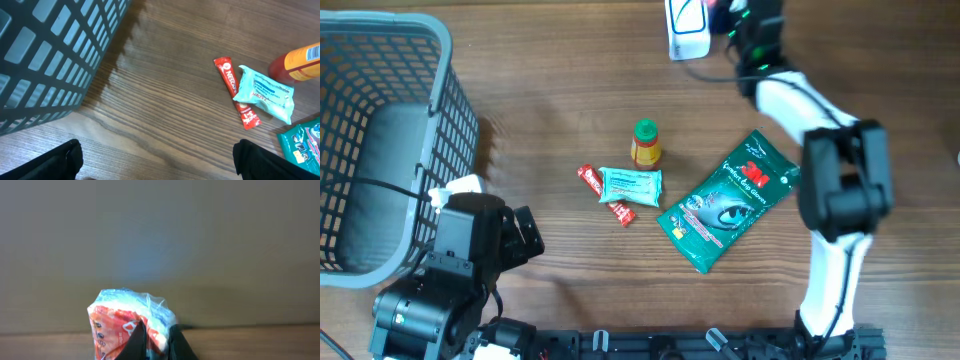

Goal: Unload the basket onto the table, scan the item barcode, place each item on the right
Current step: 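Carry the red packet to the right side and drop it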

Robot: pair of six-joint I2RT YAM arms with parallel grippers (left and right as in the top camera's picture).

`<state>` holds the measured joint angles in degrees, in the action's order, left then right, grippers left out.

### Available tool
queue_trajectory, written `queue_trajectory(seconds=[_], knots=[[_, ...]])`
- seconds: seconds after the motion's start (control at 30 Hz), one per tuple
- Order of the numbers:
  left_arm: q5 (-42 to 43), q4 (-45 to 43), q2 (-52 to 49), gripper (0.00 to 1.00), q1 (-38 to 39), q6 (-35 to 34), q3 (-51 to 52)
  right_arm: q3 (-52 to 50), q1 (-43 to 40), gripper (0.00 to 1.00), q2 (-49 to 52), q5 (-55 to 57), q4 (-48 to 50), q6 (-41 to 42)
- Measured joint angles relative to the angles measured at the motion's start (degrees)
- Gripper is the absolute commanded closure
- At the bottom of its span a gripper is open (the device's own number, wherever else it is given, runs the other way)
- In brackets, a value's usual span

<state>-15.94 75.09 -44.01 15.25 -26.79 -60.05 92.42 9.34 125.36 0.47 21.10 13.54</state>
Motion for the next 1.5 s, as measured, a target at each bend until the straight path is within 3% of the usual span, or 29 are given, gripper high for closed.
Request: queue_trajectory(seconds=[0.2,0.47,0.73,0.9,0.97,1.0,1.17,1.2,1.23,1.3,1.5], knots=[[0.0,0.0,0.0,0.0,0.0,0.0,0.0,1.1,-8.9,0.96,-10.6,7.3,-15.8,-6.5],[0.0,0.0,0.0,0.0,0.0,0.0,0.0,1.0,-22.1,0.96,-10.9,18.6,-35.8,-10.6],[0.0,0.0,0.0,0.0,0.0,0.0,0.0,1.0,-37.2,0.96,-9.6,20.6,-41.2,-11.3],[0.0,0.0,0.0,0.0,0.0,0.0,0.0,0.9,-42.3,0.94,-5.8,17.9,-43.5,-11.3],[0.0,0.0,0.0,0.0,0.0,0.0,0.0,0.9,-43.0,0.87,-4.3,15.9,-43.8,-11.3],[0.0,0.0,0.0,0.0,0.0,0.0,0.0,0.9,-43.0,0.79,-3.8,15.3,-43.8,-11.3],[0.0,0.0,0.0,0.0,0.0,0.0,0.0,0.9,-42.5,0.67,-3.5,14.2,-43.4,-11.8],[0.0,0.0,0.0,0.0,0.0,0.0,0.0,0.9,-42.5,0.6,-3.5,14.4,-43.4,-11.9],[0.0,0.0,0.0,0.0,0.0,0.0,0.0,0.9,-42.5,0.47,-3.5,15.0,-43.7,-12.0],[0.0,0.0,0.0,0.0,0.0,0.0,0.0,0.9,-42.4,0.0,-3.5,16.7,-44.3,-12.1],[0.0,0.0,0.0,0.0,0.0,0.0,0.0,0.9,-42.4,0.0,-4.0,21.0,-45.9,-12.1]])
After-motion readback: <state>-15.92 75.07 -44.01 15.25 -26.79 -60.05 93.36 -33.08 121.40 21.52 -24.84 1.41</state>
